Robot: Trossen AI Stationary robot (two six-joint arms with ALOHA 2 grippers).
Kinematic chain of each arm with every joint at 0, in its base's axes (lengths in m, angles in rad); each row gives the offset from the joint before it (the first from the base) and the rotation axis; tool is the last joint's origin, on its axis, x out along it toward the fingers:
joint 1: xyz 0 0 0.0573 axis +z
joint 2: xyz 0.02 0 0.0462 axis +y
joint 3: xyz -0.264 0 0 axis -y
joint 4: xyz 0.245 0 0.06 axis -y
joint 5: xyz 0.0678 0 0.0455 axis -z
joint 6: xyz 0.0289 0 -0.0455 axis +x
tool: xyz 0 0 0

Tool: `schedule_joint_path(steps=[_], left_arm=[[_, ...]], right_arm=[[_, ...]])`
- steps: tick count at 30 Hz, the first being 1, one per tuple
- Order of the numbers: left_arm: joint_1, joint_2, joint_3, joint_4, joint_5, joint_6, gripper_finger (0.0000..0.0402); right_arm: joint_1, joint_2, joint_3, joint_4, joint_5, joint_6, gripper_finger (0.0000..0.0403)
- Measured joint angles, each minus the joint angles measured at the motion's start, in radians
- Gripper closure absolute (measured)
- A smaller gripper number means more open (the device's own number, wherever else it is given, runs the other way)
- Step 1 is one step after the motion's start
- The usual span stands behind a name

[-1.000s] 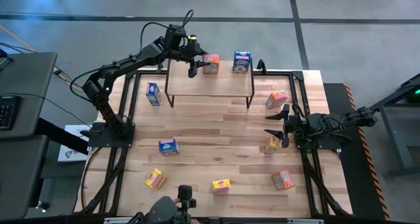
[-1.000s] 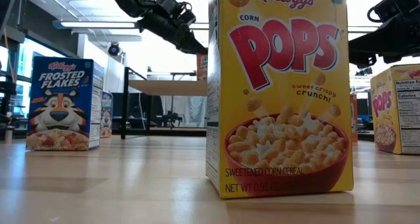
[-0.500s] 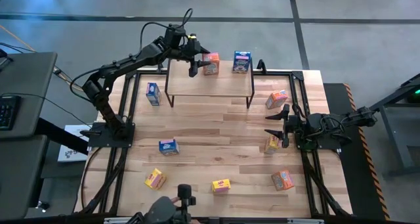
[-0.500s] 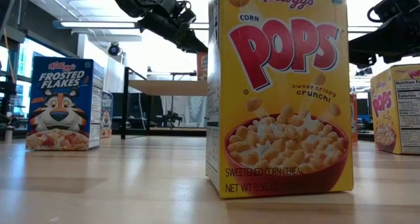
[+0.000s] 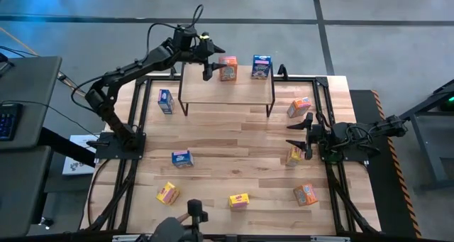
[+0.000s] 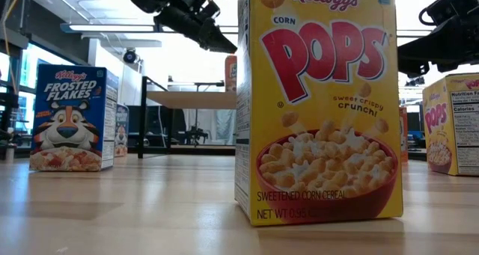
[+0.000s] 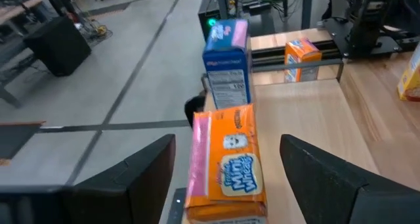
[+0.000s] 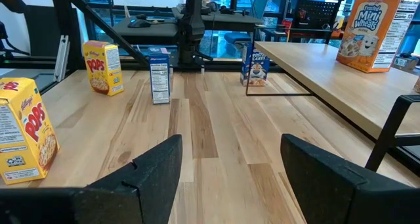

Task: Stack cereal on shelf
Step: Put the middle yellow cereal box on the shelf

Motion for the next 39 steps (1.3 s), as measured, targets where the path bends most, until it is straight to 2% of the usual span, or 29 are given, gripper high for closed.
schedule_joint_path(steps=[11, 17, 24, 29, 33, 39], left_arm=[[-0.043, -0.110, 0.000, -0.159, -0.027, -0.069, 0.0135], [-0.108, -0.155, 0.000, -0.291, -0.025, -0.080, 0.0135], [-0.207, -0.205, 0.000, -0.365, -0.025, -0.107, 0.0135], [-0.283, -0.240, -0.020, -0.378, -0.024, -0.150, 0.0135], [-0.336, -0.281, -0.100, -0.350, -0.024, -0.177, 0.0135], [-0.411, -0.345, -0.242, -0.191, -0.030, -0.274, 0.0135]], right_arm=[[0.000, 0.000, 0.000, 0.000, 0.000, 0.000, 0.0151], [0.000, 0.000, 0.000, 0.000, 0.000, 0.000, 0.0151], [0.000, 0.000, 0.000, 0.000, 0.000, 0.000, 0.0151], [0.000, 0.000, 0.000, 0.000, 0.000, 0.000, 0.0151], [0.000, 0.000, 0.000, 0.000, 0.000, 0.000, 0.0151], [0.000, 0.000, 0.000, 0.000, 0.000, 0.000, 0.0151]])
